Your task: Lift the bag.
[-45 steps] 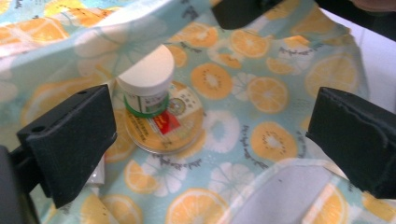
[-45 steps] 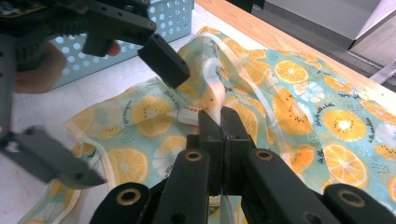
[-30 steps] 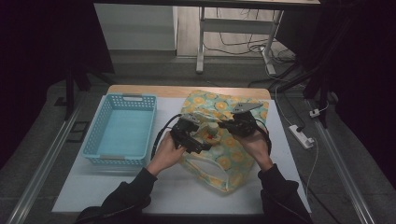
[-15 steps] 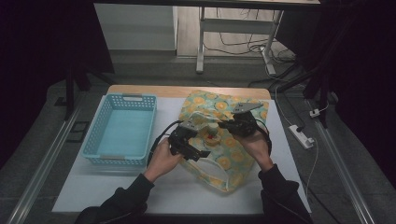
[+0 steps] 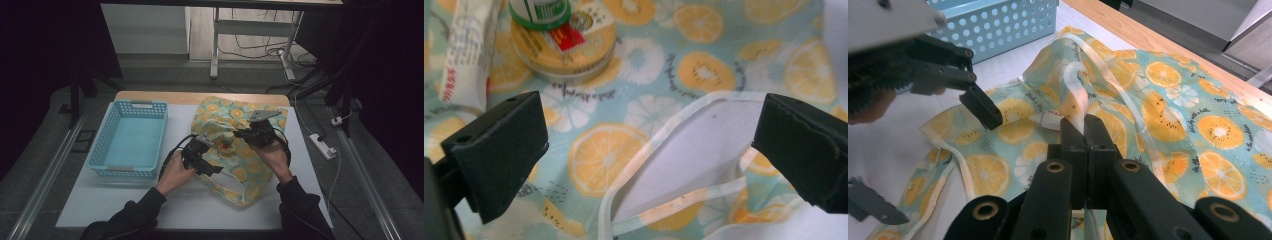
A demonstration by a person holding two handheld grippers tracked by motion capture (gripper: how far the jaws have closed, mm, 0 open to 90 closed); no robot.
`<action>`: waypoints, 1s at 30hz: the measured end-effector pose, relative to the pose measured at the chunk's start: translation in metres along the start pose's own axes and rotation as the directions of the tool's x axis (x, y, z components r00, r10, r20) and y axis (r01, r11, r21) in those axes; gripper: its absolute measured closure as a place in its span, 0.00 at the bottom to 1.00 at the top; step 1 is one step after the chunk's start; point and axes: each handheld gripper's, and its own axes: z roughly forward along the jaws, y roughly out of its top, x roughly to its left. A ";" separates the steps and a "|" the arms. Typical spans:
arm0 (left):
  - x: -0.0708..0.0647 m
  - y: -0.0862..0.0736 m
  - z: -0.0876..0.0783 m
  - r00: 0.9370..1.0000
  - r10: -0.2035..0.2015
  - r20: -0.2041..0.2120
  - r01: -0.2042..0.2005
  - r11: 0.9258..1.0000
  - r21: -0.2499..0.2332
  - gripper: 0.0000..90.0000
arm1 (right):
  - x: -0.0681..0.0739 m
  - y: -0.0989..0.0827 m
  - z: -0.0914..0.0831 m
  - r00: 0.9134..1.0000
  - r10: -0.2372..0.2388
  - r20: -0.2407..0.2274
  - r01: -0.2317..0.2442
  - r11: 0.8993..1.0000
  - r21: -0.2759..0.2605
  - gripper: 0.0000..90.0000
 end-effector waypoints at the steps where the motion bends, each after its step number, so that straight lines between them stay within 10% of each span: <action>1: 0.000 -0.001 0.002 1.000 0.004 -0.004 -0.004 1.000 0.005 0.02 | 0.000 0.000 0.000 1.000 0.000 0.000 0.000 1.000 0.000 0.99; 20: 0.002 -0.016 0.033 0.990 0.110 -0.092 -0.097 0.986 0.135 0.05 | 0.001 0.001 -0.001 1.000 -0.005 0.000 0.005 1.000 -0.003 0.99; 30: 0.006 -0.015 0.023 0.993 0.096 -0.075 -0.087 0.990 0.106 0.65 | 0.002 0.003 -0.003 1.000 -0.010 0.000 0.010 1.000 -0.009 0.99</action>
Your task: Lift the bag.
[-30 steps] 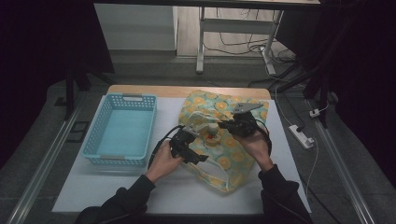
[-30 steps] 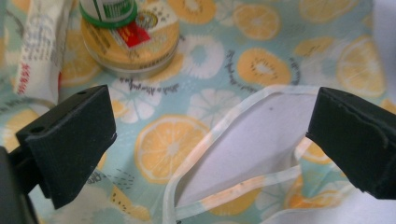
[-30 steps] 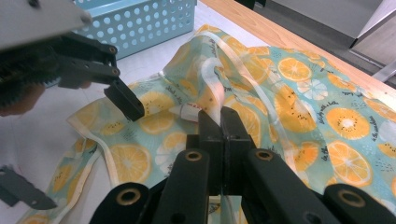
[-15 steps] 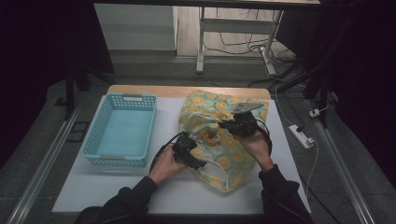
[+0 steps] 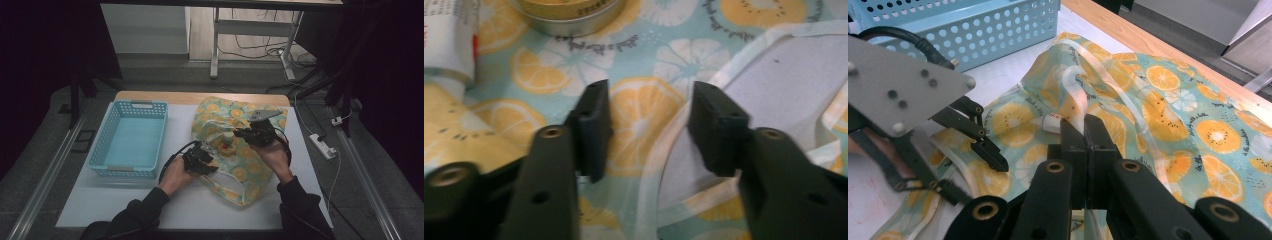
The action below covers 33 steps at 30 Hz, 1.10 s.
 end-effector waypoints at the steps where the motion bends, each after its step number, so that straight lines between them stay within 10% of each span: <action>1: 0.001 0.000 0.000 1.000 -0.003 0.004 0.003 1.000 0.005 0.70 | 0.000 0.000 0.000 1.000 0.000 0.000 0.000 1.000 0.000 0.99; 9: 0.002 0.002 0.000 0.997 -0.065 0.044 0.064 0.998 0.016 0.99 | 0.000 0.000 0.001 1.000 -0.001 0.000 0.001 1.000 0.003 0.99; 33: 0.000 0.019 -0.031 0.977 -0.202 0.073 0.206 0.977 -0.058 1.00 | 0.005 0.006 -0.006 1.000 0.001 -0.018 -0.001 1.000 -0.017 0.99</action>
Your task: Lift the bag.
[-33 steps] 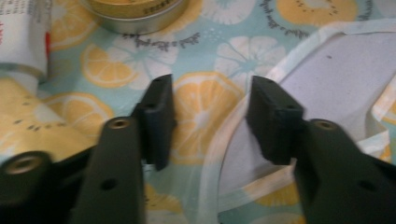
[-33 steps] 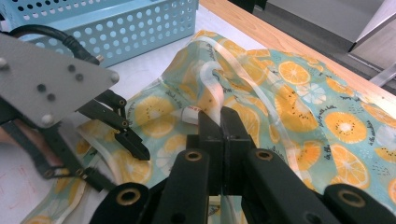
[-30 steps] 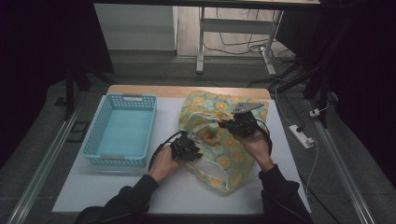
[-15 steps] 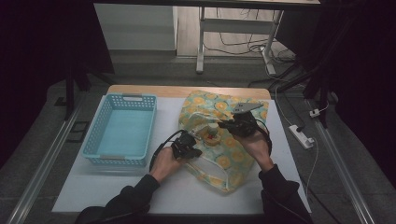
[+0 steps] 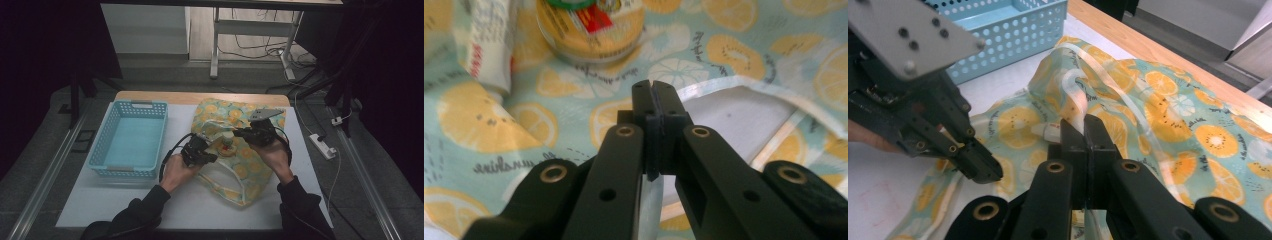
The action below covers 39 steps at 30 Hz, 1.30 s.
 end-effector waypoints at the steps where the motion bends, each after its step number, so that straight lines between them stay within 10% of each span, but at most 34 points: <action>1: -0.001 0.001 -0.002 1.000 0.003 0.000 -0.003 1.000 0.001 1.00 | 0.001 0.001 -0.001 1.000 -0.002 -0.001 0.002 1.000 0.000 0.99; 39: 0.006 0.060 -0.099 0.984 -0.018 0.179 0.052 0.982 -0.184 1.00 | 0.023 0.049 -0.027 0.995 -0.034 -0.097 0.033 0.999 -0.015 1.00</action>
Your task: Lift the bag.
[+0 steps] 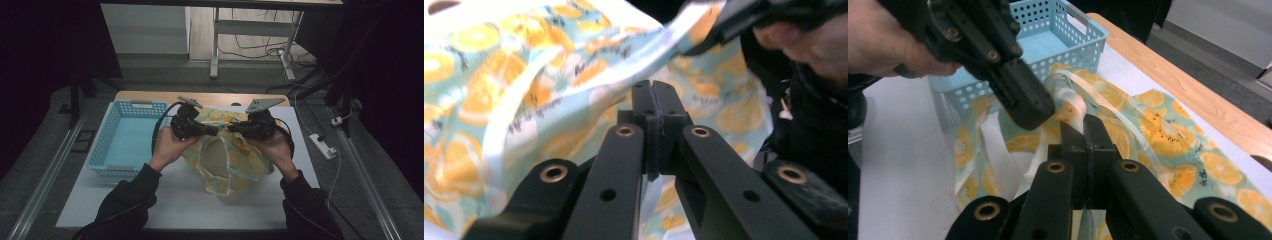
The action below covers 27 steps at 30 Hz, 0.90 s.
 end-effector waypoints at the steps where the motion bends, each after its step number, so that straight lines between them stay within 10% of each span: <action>1: 0.000 0.003 -0.003 1.000 -0.003 0.004 0.003 1.000 -0.008 1.00 | 0.001 0.003 -0.001 1.000 -0.003 -0.004 0.003 1.000 -0.002 1.00; 27: -0.020 0.074 -0.070 0.998 0.050 -0.024 -0.053 0.986 -0.157 1.00 | 0.010 0.069 -0.032 0.998 -0.064 0.003 0.064 0.994 -0.086 1.00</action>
